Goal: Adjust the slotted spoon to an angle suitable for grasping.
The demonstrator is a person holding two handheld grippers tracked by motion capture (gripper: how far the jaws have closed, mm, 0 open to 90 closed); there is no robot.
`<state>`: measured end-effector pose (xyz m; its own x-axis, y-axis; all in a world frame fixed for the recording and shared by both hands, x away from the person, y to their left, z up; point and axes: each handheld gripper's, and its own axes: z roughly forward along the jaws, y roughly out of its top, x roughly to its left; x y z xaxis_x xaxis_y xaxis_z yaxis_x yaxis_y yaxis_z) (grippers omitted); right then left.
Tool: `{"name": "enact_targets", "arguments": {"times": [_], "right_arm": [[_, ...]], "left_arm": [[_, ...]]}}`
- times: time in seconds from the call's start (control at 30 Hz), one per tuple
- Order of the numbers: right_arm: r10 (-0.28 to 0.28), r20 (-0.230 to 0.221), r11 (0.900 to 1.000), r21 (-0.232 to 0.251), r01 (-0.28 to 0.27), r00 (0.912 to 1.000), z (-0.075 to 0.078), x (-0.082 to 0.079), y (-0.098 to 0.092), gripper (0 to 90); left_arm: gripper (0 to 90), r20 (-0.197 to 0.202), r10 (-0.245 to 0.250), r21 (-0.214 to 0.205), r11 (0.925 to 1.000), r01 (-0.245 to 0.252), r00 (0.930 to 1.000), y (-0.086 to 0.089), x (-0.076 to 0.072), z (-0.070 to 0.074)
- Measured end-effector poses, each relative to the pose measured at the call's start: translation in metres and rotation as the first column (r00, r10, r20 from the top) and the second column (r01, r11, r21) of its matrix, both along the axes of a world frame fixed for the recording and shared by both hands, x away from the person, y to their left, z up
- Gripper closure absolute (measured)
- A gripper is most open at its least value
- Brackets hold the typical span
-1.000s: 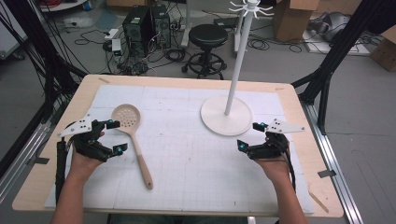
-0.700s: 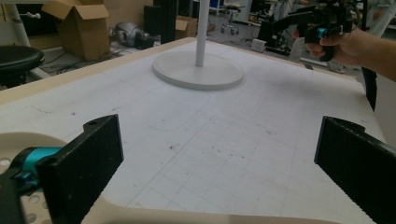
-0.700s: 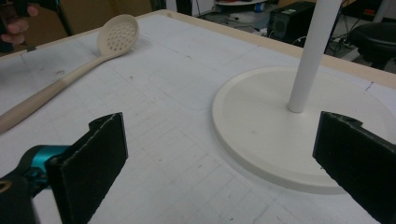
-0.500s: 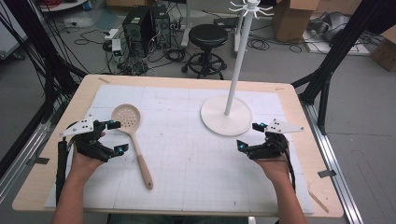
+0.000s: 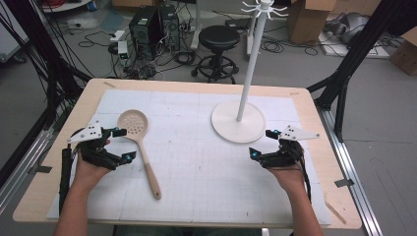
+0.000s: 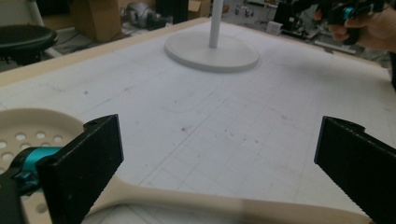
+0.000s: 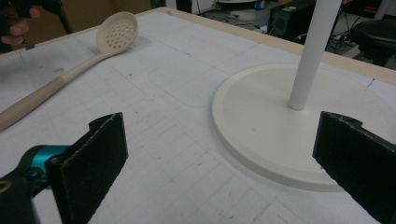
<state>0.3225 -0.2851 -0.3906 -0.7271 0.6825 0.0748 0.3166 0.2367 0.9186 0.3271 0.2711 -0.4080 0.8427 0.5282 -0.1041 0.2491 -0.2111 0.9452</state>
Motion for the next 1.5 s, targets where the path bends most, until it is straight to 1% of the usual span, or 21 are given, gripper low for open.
{"name": "enact_targets", "arguments": {"times": [0.13, 0.17, 0.2, 0.23, 0.27, 0.37, 0.47, 0.53, 0.57, 0.63, 0.73, 0.87, 0.93, 0.97, 1.03, 1.13, 1.2, 1.33, 1.4, 1.43, 1.5], "right_arm": [[0.001, -0.005, 1.0000, 0.000, -0.001, 1.0000, -0.001, 0.000, 0.000, 1.9], [0.001, -0.004, 1.0000, 0.000, -0.001, 1.0000, -0.001, 0.000, 0.000, 1.8], [0.001, -0.005, 1.0000, 0.000, -0.001, 1.0000, -0.001, 0.000, 0.000, 1.9], [0.000, -0.007, 1.0000, 0.000, 0.000, 1.0000, -0.001, 0.000, 0.000, 1.9], [0.000, -0.007, 1.0000, 0.000, 0.000, 1.0000, -0.001, 0.000, 0.000, 1.9], [0.000, -0.007, 1.0000, 0.001, 0.000, 1.0000, -0.001, 0.000, 0.000, 1.9], [-0.001, -0.007, 1.0000, 0.000, 0.001, 1.0000, -0.001, 0.000, 0.000, 1.9], [-0.003, -0.010, 1.0000, 0.001, 0.003, 0.9999, -0.002, 0.000, 0.000, 1.9], [-0.003, -0.007, 1.0000, 0.000, 0.003, 1.0000, -0.002, 0.000, 0.000, 1.8], [-0.002, -0.009, 1.0000, -0.001, 0.002, 1.0000, -0.002, 0.000, 0.000, 1.9], [-0.001, -0.008, 1.0000, -0.002, 0.001, 1.0000, -0.002, 0.000, 0.000, 1.9], [-0.001, -0.004, 1.0000, -0.010, 0.001, 1.0000, -0.002, 0.000, 0.001, 1.9], [0.000, -0.002, 0.9999, -0.012, 0.000, 1.0000, -0.002, 0.000, 0.001, 1.9], [0.002, -0.007, 1.0000, -0.009, -0.002, 1.0000, -0.002, 0.000, 0.001, 1.9], [0.001, -0.005, 0.9999, -0.011, -0.001, 1.0000, -0.002, 0.000, 0.002, 1.9], [0.002, -0.005, 0.9999, -0.013, -0.002, 1.0000, -0.002, 0.000, 0.002, 1.9], [0.003, -0.004, 0.9999, -0.014, -0.003, 1.0000, -0.002, 0.000, 0.002, 1.9], [0.003, -0.007, 0.9999, -0.017, -0.003, 1.0000, -0.003, 0.000, 0.003, 1.9], [0.002, -0.009, 0.9999, -0.016, -0.003, 1.0000, -0.003, 0.000, 0.003, 1.9], [0.002, -0.008, 0.9999, -0.016, -0.002, 1.0000, -0.003, 0.000, 0.003, 1.9], [0.006, -0.008, 0.9998, -0.017, -0.006, 1.0000, -0.003, 0.001, 0.003, 1.9]], "left_arm": [[3.9, -0.019, -0.005, 0.014, 0.9999, 0.005, 0.9998, -0.001, 0.001, -0.002], [10.1, -0.019, -0.005, 0.014, 0.9999, 0.005, 0.9998, -0.001, 0.001, -0.002], [17.8, -0.022, -0.042, 0.014, 0.9990, 0.043, 0.9989, -0.001, 0.001, -0.003], [23.9, -0.026, -0.058, 0.015, 0.9982, 0.059, 0.9980, -0.001, 0.001, -0.004], [26.9, -0.026, -0.058, 0.015, 0.9982, 0.059, 0.9980, -0.001, 0.001, -0.004], [32.2, -0.045, -0.089, 0.054, 0.9943, 0.092, 0.9950, -0.002, 0.002, -0.006], [46.9, -0.080, -0.129, 0.089, 0.9868, 0.136, 0.9885, -0.001, 0.002, -0.011], [55.2, -0.102, -0.150, 0.093, 0.9827, 0.160, 0.9834, -0.001, 0.003, -0.014], [58.0, -0.102, -0.150, 0.093, 0.9827, 0.160, 0.9834, -0.001, 0.003, -0.014], [63.0, -0.149, -0.184, 0.108, 0.9737, 0.201, 0.9716, -0.005, 0.005, -0.019], [71.7, -0.174, -0.225, 0.142, 0.9575, 0.251, 0.9586, -0.012, 0.004, -0.024], [81.2, -0.193, -0.252, 0.178, 0.9414, 0.286, 0.9482, -0.017, 0.004, -0.028], [82.7, -0.203, -0.256, 0.178, 0.9394, 0.293, 0.9449, -0.018, 0.004, -0.030], [84.0, -0.208, -0.262, 0.187, 0.9350, 0.301, 0.9424, -0.018, 0.004, -0.031], [85.0, -0.218, -0.259, 0.198, 0.9326, 0.302, 0.9411, -0.020, 0.004, -0.033], [85.9, -0.232, -0.257, 0.223, 0.9245, 0.309, 0.9380, -0.026, 0.004, -0.037], [86.2, -0.224, -0.255, 0.218, 0.9277, 0.303, 0.9407, -0.027, 0.004, -0.037], [86.4, -0.206, -0.249, 0.238, 0.9253, 0.296, 0.9463, -0.033, 0.005, -0.036], [86.4, -0.202, -0.250, 0.242, 0.9241, 0.296, 0.9468, -0.040, 0.005, -0.036], [86.4, -0.198, -0.257, 0.247, 0.9210, 0.301, 0.9460, -0.044, 0.005, -0.036], [86.4, -0.194, -0.260, 0.244, 0.9212, 0.303, 0.9461, -0.048, 0.005, -0.036]]}}
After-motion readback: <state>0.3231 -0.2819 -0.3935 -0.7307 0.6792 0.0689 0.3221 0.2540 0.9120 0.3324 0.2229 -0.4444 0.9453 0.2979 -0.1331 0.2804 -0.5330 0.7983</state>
